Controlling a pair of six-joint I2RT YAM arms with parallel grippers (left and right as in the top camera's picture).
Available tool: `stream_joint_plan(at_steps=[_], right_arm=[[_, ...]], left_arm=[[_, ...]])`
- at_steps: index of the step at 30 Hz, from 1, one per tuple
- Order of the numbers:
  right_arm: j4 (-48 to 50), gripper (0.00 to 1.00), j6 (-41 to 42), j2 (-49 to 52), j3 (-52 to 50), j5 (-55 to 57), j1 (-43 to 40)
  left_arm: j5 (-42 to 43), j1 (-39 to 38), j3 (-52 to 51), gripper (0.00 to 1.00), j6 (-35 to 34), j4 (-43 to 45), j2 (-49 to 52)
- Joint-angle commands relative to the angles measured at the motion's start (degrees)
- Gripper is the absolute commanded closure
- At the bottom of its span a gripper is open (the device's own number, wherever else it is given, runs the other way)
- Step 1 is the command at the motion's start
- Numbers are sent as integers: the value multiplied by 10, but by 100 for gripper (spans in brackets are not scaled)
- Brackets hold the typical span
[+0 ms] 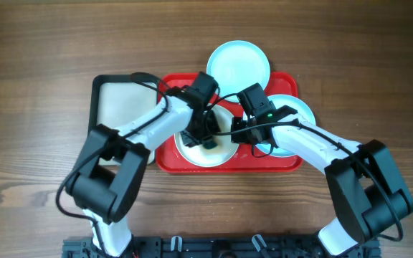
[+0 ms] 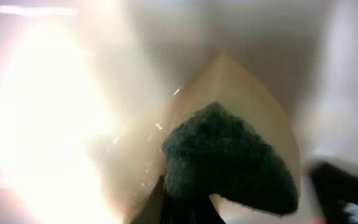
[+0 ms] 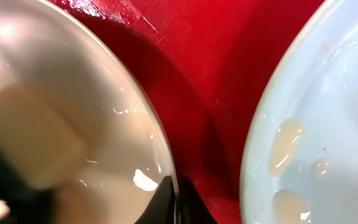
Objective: Clean dirty plates on tray and stack at the side
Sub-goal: 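Scrub the white plate with the sponge while the right gripper holds it, then lift the white plate with the right gripper and place it right of tray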
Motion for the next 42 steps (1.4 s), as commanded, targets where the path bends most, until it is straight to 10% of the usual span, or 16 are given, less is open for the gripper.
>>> stream_joint_plan(at_steps=[1,7,15,27,42], right_arm=[[-6,96,-8,16,-6,29,-5],[45,87,-88,16,-6,15,-5],[-12,96,-81,-64,33,9,-3],[-35,96,-171,-214,35,525,167],[74,96,-384,-214,35,772,331]], left_arm=[[-152,56,-24,96,-7,-50,-51],[18,165,-24,96,75,-61,-209],[-141,269,-68,96,180,-105,-233],[-173,270,-120,96,180,-42,-233],[-190,270,-120,96,181,-44,-233]])
